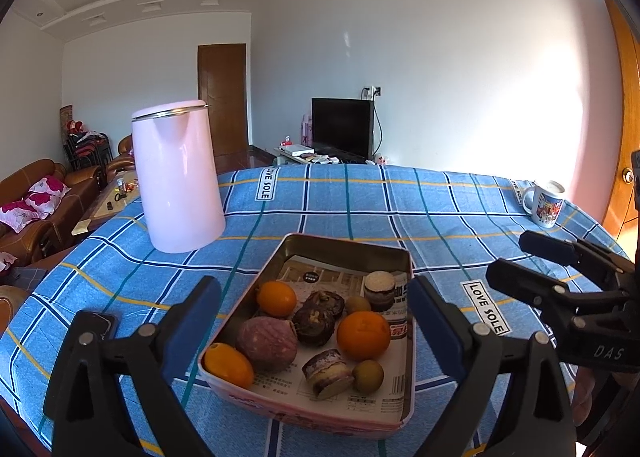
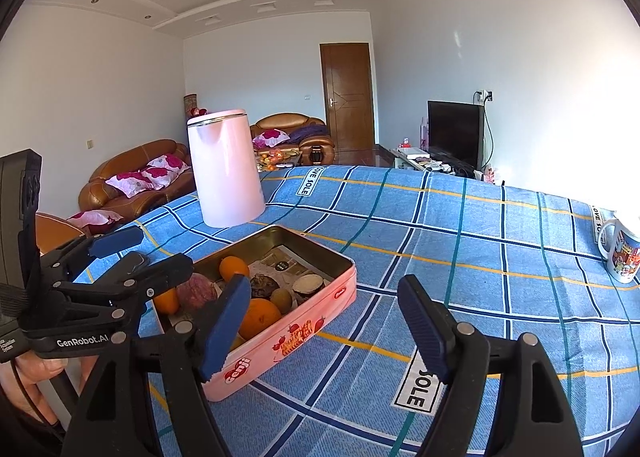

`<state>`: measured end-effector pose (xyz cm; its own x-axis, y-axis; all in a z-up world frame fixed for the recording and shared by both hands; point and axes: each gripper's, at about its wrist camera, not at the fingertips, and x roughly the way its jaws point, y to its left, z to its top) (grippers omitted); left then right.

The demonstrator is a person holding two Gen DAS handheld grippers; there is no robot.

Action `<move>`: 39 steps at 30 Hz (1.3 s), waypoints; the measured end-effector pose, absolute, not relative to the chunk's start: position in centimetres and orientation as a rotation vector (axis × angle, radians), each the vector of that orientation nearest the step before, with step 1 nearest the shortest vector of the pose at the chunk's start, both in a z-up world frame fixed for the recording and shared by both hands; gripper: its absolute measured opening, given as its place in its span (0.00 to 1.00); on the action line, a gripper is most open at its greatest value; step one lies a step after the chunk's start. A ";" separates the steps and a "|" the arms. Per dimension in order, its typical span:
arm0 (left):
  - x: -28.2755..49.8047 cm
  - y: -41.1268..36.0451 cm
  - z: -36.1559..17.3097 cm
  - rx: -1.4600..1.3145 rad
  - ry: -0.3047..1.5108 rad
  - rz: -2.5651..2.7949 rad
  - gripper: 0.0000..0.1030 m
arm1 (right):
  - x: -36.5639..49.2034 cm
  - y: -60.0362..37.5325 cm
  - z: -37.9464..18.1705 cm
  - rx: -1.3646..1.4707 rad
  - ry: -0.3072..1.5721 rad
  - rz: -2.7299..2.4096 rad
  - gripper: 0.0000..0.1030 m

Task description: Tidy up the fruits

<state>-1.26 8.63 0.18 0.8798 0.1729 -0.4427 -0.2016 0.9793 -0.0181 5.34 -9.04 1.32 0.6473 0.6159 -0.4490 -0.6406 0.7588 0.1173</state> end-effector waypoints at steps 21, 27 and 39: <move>-1.4 7.9 0.6 -0.057 0.436 0.185 0.97 | 5.1 -10.3 1.3 -0.039 0.485 0.690 0.75; -1.7 7.6 1.1 -0.059 0.417 0.185 0.98 | 5.2 -10.8 1.4 -0.029 0.483 0.681 0.75; -1.7 6.7 1.4 -0.024 0.401 0.196 1.00 | 5.3 -11.5 1.2 -0.024 0.488 0.673 0.75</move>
